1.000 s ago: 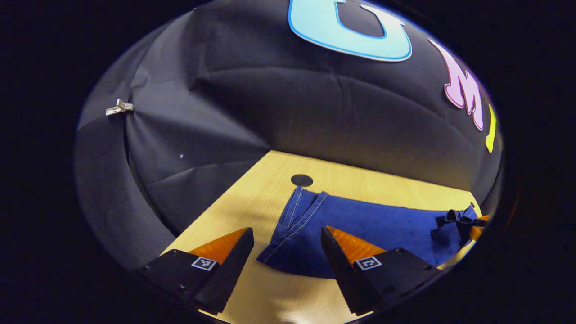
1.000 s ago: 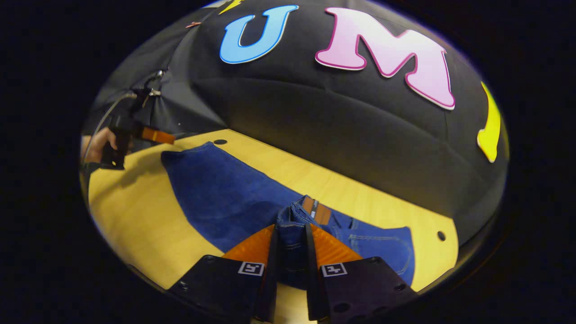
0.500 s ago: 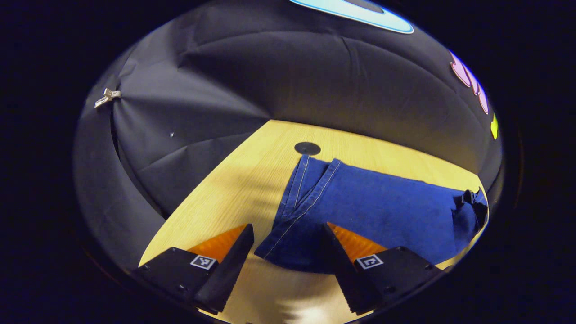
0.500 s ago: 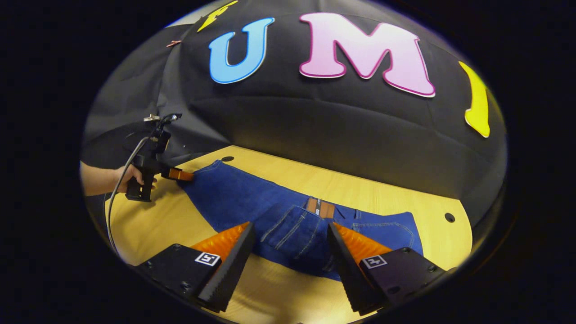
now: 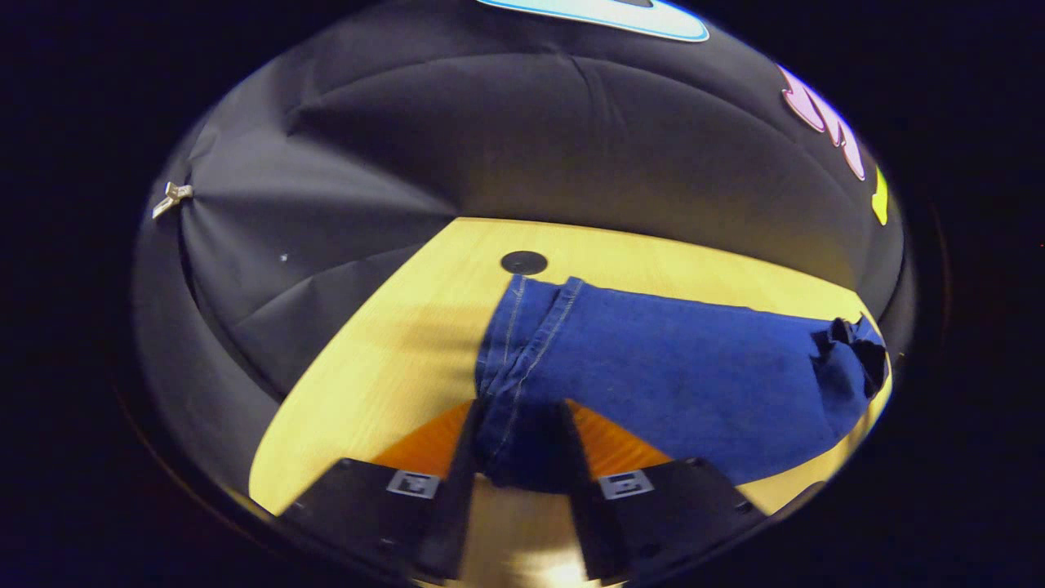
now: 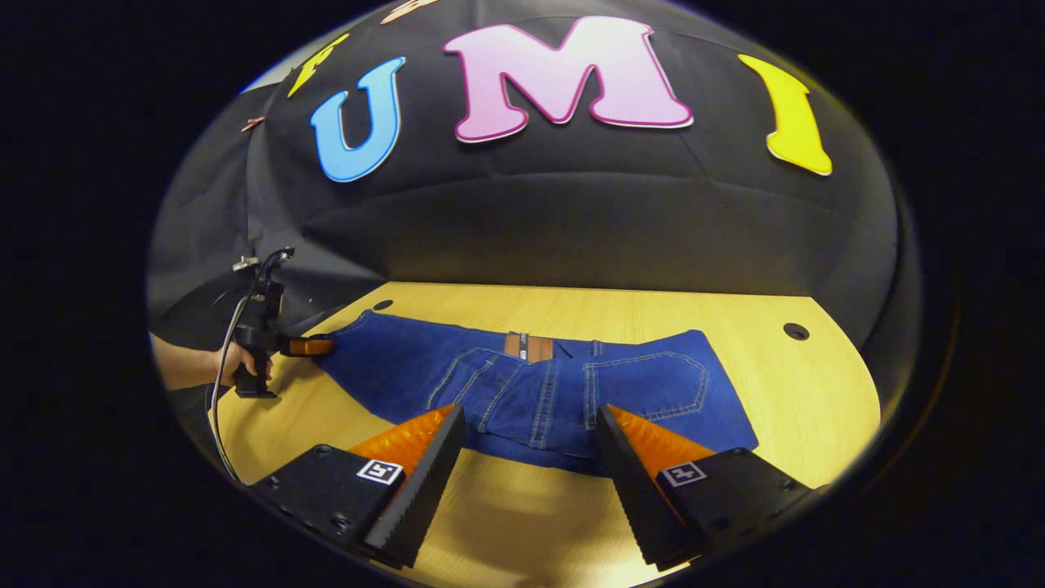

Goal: Grasp the waist and the cuffs of the jeans and fold them to make the two legs overlap; first hold the waist and fold one-third of the jeans toward the cuffs, then hold the cuffs and fold the remaining one-third in the same direction to finish folding.

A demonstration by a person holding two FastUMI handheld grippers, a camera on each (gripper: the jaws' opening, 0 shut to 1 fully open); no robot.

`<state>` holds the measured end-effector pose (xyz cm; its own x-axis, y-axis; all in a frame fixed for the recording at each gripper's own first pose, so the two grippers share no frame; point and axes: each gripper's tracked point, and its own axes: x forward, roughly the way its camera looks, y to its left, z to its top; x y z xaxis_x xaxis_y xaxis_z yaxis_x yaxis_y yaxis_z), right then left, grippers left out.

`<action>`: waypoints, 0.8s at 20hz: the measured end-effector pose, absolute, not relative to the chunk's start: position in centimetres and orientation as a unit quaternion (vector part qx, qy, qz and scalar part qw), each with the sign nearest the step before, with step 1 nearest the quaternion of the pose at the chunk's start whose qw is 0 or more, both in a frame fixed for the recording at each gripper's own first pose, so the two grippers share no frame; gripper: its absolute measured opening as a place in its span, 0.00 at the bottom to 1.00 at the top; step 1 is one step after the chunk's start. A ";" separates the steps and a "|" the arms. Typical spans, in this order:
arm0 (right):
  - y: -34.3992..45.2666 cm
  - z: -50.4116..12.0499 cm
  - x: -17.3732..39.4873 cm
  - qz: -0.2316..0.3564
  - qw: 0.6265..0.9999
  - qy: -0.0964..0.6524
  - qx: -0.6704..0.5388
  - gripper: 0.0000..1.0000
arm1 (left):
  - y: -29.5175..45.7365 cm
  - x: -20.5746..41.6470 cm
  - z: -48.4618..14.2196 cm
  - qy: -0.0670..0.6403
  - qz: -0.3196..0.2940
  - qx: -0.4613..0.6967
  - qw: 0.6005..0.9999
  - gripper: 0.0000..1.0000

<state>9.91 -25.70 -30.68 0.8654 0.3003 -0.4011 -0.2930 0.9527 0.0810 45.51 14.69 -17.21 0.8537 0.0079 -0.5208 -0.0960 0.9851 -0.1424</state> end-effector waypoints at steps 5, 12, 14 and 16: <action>-27.0 -30.5 10.3 0.149 0.967 0.209 -0.001 0.99 | 13.8 45.0 -16.3 0.275 0.037 -0.065 0.958 0.11; -32.1 -28.4 10.8 0.105 0.974 0.199 -0.013 0.99 | 12.2 43.6 -11.0 0.252 0.046 -0.110 0.960 0.06; -34.0 -27.7 10.8 0.091 0.975 0.200 -0.015 0.99 | 10.4 42.3 -5.7 0.227 0.037 -0.119 0.966 0.06; -36.1 -27.0 10.5 0.074 0.976 0.203 -0.018 0.99 | 7.9 41.9 -1.2 0.209 0.032 -0.104 0.972 0.06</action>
<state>10.48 -36.14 -26.96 0.9065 0.1380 -0.3991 -0.1529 0.9882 -0.0056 41.87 7.88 -1.15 0.9108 0.0182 -0.4125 -0.1050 0.9764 -0.1888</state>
